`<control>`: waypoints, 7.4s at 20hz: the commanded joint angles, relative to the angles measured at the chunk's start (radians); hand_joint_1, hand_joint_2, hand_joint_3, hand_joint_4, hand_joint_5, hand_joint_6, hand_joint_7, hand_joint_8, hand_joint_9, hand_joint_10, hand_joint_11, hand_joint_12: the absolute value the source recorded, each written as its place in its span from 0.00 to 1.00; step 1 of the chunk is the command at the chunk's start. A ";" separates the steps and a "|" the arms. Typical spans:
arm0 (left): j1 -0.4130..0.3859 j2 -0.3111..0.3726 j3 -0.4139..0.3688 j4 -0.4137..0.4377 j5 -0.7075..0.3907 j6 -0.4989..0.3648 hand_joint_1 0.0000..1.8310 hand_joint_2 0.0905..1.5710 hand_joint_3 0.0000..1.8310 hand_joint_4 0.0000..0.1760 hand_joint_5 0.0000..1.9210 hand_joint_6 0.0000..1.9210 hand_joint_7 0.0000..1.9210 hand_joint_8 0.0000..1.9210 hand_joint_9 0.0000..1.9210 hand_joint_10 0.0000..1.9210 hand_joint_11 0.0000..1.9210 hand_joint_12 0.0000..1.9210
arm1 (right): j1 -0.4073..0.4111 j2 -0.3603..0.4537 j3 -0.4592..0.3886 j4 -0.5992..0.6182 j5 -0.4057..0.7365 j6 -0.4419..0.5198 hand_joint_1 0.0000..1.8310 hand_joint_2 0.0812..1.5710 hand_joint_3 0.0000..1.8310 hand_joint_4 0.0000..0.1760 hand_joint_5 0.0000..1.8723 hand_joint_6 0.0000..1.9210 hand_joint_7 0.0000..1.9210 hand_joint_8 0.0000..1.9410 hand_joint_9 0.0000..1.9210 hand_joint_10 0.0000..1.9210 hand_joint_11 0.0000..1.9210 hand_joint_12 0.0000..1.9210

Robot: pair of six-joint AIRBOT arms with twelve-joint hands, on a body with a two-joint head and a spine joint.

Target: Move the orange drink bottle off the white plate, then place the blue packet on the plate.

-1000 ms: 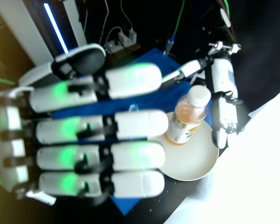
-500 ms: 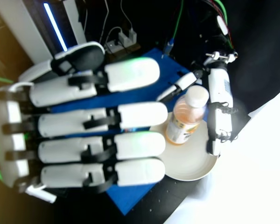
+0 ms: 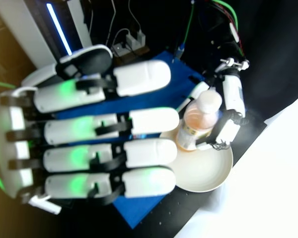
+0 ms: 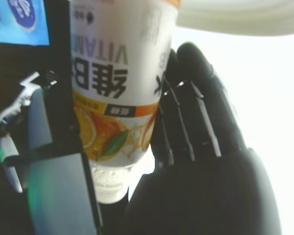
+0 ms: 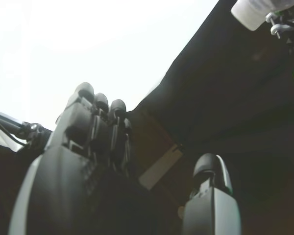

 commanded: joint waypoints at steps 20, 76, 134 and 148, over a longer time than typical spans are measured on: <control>-0.010 0.441 -0.465 0.108 -0.361 -0.004 0.67 0.69 0.00 0.19 0.52 0.49 0.51 0.52 0.58 0.08 0.37 0.60 | 0.020 0.008 -0.010 0.040 0.106 0.008 0.26 0.62 0.01 0.36 0.09 0.00 0.07 0.01 0.08 0.01 0.08 0.01; 0.232 0.464 -0.515 0.118 -0.291 0.007 0.19 0.56 0.00 0.97 0.00 0.00 0.00 0.00 0.00 0.00 0.00 0.15 | -0.011 0.005 -0.034 0.053 0.142 0.008 0.25 0.59 0.00 0.56 0.07 0.00 0.15 0.00 0.07 0.00 0.05 0.01; 0.403 0.628 -0.616 -0.306 -0.313 0.343 0.24 0.42 0.01 1.00 0.00 0.00 0.00 0.00 0.00 0.00 0.00 0.00 | 0.186 -0.112 0.097 -1.269 -0.607 0.502 0.68 0.67 0.00 0.00 0.62 0.34 0.50 0.52 0.41 0.39 0.22 0.75; 0.430 0.639 -0.618 -0.328 -0.321 0.343 0.19 0.43 0.00 1.00 0.00 0.00 0.00 0.00 0.00 0.00 0.00 0.00 | 0.223 -0.132 0.129 -1.187 -0.567 0.493 0.68 0.70 0.00 0.00 0.54 0.38 0.49 0.66 0.43 0.70 0.34 0.91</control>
